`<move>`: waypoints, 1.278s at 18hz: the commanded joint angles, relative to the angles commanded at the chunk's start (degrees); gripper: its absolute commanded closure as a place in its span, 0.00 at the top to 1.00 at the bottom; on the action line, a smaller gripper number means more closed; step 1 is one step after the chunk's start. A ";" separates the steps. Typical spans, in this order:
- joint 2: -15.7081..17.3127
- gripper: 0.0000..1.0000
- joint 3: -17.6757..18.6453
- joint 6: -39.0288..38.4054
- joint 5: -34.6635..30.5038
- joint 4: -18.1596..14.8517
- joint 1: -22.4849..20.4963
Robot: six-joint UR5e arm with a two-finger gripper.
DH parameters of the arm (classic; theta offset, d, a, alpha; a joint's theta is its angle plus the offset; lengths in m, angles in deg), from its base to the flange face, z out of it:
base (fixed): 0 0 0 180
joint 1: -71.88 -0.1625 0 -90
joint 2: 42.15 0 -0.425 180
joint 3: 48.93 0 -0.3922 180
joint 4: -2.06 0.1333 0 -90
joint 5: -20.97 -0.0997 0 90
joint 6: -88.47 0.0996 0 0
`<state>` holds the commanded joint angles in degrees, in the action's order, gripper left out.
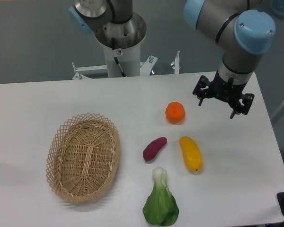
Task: Pick up the mango from the table
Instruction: 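Move the open gripper over the yellow mango and lower it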
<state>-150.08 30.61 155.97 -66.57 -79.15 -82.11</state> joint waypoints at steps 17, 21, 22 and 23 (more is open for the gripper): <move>-1.13 1.00 12.47 -11.68 0.53 16.95 0.26; -3.68 1.00 12.92 -12.39 2.45 21.69 0.09; -4.74 1.00 13.01 -13.96 3.51 23.19 0.26; -5.44 1.00 13.18 -16.06 3.78 24.68 0.35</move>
<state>-155.52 43.79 139.91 -62.79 -54.47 -81.75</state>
